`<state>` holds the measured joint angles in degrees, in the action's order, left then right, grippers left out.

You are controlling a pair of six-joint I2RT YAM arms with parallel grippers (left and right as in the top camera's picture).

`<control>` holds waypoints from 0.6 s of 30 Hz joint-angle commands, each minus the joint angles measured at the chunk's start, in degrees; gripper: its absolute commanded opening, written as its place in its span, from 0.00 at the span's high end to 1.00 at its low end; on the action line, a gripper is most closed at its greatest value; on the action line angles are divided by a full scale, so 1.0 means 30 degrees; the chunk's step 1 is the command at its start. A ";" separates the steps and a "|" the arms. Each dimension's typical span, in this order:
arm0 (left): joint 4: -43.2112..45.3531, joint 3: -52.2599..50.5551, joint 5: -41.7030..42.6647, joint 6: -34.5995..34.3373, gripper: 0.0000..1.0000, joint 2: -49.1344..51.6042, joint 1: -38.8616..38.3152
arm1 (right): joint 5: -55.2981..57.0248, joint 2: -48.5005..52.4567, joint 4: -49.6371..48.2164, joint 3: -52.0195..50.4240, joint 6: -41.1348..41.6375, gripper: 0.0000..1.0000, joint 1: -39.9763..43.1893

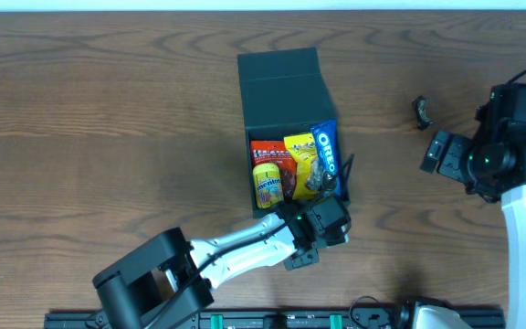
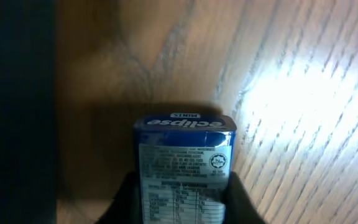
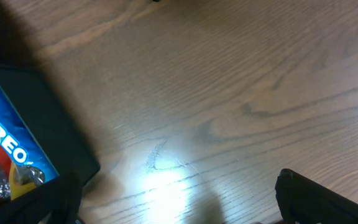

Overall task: Pack container
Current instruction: 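Lower the left gripper onto the blue Eclipse mint tin and grasp it, then lift the mint tin with the left gripper toward the box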

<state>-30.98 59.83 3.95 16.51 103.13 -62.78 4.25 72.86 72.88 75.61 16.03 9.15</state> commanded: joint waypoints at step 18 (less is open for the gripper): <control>-0.2827 0.3883 -0.0699 -0.2375 0.05 0.0313 0.0080 | -0.0080 -0.0036 0.0036 -0.0146 -0.0233 0.01 0.0138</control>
<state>-39.40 70.70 2.81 10.83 104.09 -62.83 4.19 72.86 72.86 75.42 16.03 9.15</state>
